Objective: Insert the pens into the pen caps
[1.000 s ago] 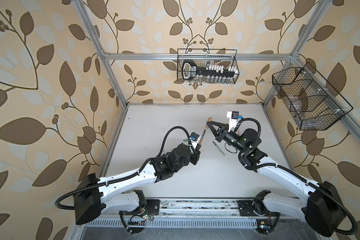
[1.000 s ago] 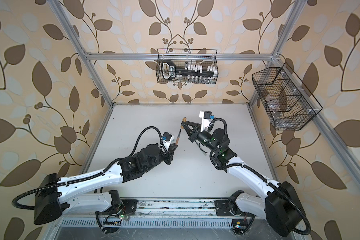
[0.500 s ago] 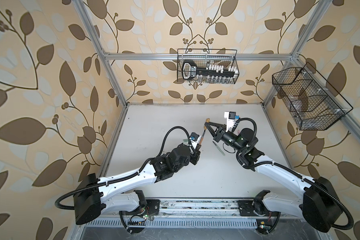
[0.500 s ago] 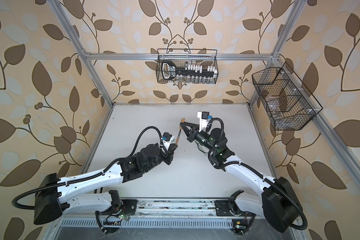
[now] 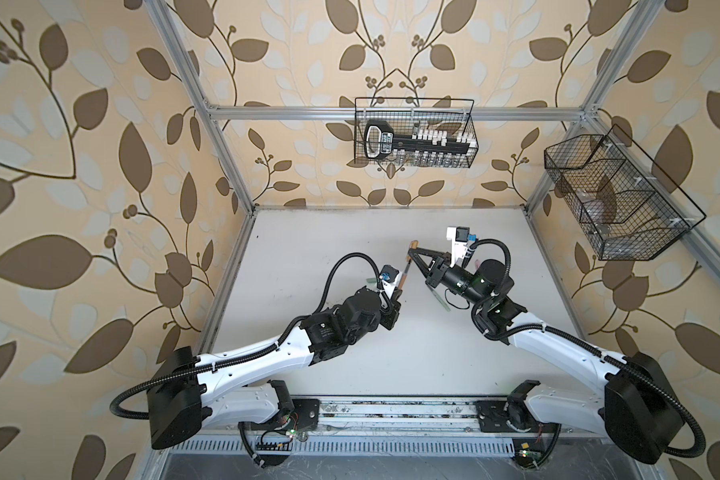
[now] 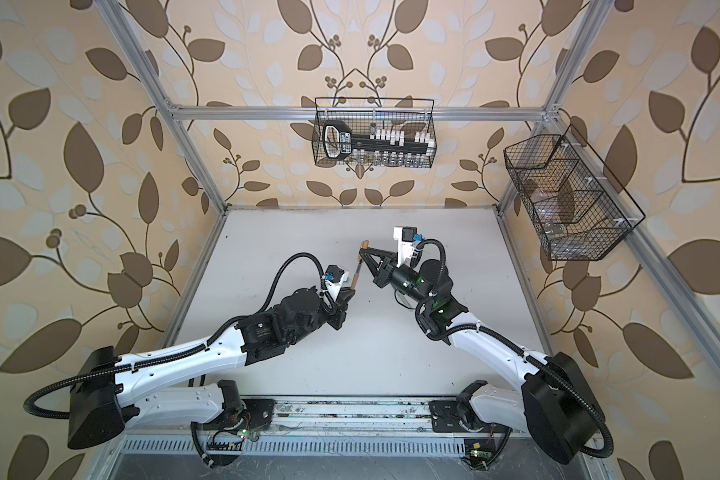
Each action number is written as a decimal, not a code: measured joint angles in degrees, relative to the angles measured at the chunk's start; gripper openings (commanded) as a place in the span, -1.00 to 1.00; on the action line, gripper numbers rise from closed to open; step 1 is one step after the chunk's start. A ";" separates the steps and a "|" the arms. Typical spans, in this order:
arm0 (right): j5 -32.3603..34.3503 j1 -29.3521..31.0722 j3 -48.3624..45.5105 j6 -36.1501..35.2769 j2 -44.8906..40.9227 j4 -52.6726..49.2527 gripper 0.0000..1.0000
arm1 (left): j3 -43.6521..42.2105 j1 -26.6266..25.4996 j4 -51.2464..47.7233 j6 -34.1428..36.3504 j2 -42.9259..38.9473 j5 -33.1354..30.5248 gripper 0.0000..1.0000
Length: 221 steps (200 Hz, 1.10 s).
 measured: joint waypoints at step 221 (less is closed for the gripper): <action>-1.68 0.70 0.83 -2.58 -4.09 -4.76 -1.00 | 0.87 0.00 -0.63 0.44 0.31 -0.20 -1.00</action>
